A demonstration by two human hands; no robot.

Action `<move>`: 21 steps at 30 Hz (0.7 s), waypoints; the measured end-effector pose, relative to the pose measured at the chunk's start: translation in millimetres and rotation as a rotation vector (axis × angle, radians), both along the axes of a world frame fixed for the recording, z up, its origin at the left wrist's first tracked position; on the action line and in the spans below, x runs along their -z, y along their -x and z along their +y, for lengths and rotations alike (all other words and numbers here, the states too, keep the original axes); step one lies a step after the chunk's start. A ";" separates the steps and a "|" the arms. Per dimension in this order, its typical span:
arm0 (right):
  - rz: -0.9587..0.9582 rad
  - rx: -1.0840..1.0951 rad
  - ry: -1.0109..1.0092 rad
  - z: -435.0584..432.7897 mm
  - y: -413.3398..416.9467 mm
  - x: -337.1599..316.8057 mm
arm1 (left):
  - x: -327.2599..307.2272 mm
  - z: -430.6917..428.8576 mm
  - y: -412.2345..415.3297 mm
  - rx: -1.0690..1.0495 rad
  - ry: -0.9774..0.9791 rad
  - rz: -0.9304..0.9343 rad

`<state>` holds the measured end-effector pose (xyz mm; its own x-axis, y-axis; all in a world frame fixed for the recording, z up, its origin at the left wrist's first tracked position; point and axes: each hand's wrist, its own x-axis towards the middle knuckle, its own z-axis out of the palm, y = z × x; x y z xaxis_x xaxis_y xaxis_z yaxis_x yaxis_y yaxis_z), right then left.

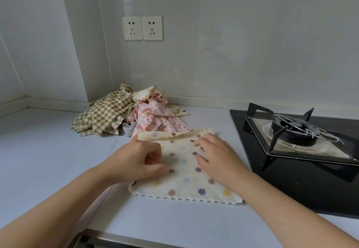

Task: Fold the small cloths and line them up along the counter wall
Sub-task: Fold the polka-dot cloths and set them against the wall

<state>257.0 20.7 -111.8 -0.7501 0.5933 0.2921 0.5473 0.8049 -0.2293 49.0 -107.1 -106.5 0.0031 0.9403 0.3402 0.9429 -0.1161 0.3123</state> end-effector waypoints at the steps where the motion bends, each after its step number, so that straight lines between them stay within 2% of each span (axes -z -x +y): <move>1: 0.076 -0.052 0.037 -3.7 -0.1 -3.5 | -2.3 -1.2 -3.0 0.031 0.075 -0.004; 3: 0.099 -0.119 0.105 -8.6 1.4 -4.7 | -1.7 -0.1 -5.1 0.093 0.156 0.064; 6: -0.084 -0.144 0.123 -4.9 1.0 0.4 | 3.4 3.2 2.9 0.149 0.112 0.140; 9: -0.271 -0.153 0.106 -5.5 -0.7 2.3 | 7.9 1.2 5.9 0.083 -0.004 0.186; 12: -0.163 -0.114 0.092 -8.5 1.1 2.6 | 10.5 3.1 0.2 -0.078 -0.133 0.248; 14: -0.058 -0.076 0.049 -6.3 -0.2 -2.3 | 9.8 3.4 -2.4 -0.184 -0.181 0.180; 16: -0.060 -0.035 0.012 -0.9 -3.5 -7.7 | 8.5 2.8 0.8 -0.261 -0.176 0.108; 18: -0.094 0.014 -0.013 6.1 -8.0 -11.9 | 9.3 -0.2 8.3 -0.271 -0.144 0.051; 21: 0.004 0.003 0.048 12.5 -17.0 -20.3 | 5.5 -5.3 16.6 -0.185 -0.168 -0.094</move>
<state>274.0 33.3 -91.6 -0.7474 0.6089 0.2660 0.5488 0.7913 -0.2695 32.5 -112.4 -112.0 -0.2030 0.8523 0.4820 0.9205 -0.0017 0.3907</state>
